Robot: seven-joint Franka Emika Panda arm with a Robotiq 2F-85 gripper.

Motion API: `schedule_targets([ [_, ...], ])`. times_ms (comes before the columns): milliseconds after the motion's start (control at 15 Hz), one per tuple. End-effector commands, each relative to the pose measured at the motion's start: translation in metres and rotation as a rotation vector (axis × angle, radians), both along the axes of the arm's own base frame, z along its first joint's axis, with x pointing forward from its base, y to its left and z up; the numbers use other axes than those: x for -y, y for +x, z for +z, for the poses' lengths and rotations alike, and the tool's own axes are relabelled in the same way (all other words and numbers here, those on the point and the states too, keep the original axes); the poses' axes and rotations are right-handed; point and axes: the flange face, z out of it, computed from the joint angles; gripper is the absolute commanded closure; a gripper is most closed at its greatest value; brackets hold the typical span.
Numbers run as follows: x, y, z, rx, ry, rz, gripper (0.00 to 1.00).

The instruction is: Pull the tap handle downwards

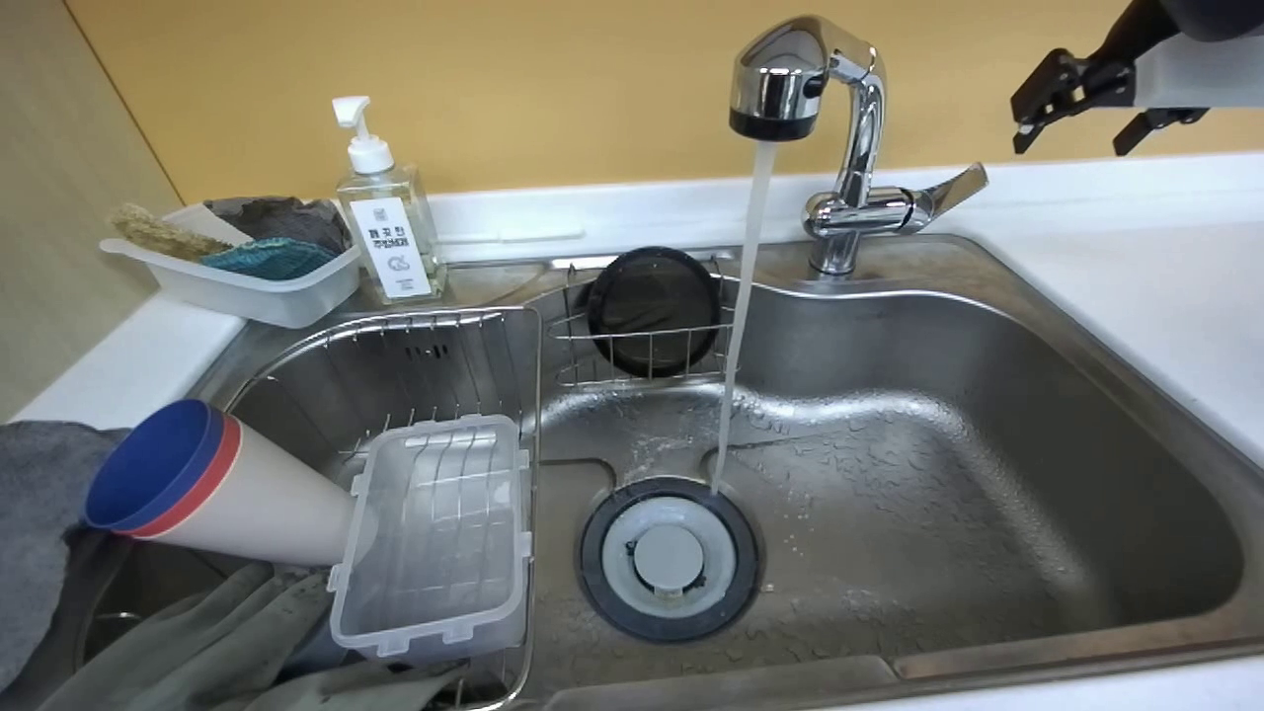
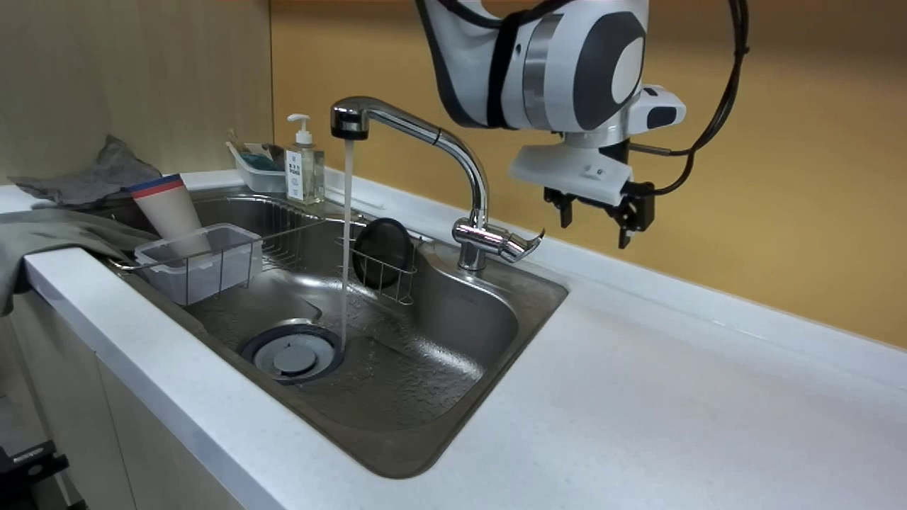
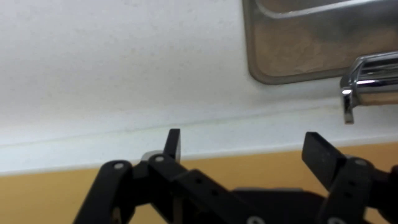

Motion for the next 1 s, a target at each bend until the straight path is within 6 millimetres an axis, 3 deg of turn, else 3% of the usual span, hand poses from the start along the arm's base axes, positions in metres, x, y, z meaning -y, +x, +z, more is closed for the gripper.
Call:
schedule_targets([
  [0,0.011,0.0,0.035,0.025,-0.038,-0.054,0.0],
  [267,0.009,-0.006,0.049,-0.035,-0.024,-0.051,0.0],
  [667,-0.027,-0.016,0.049,-0.18,0.147,0.07,0.0],
  [933,-0.036,-0.019,0.048,-0.219,0.244,0.153,0.0],
])
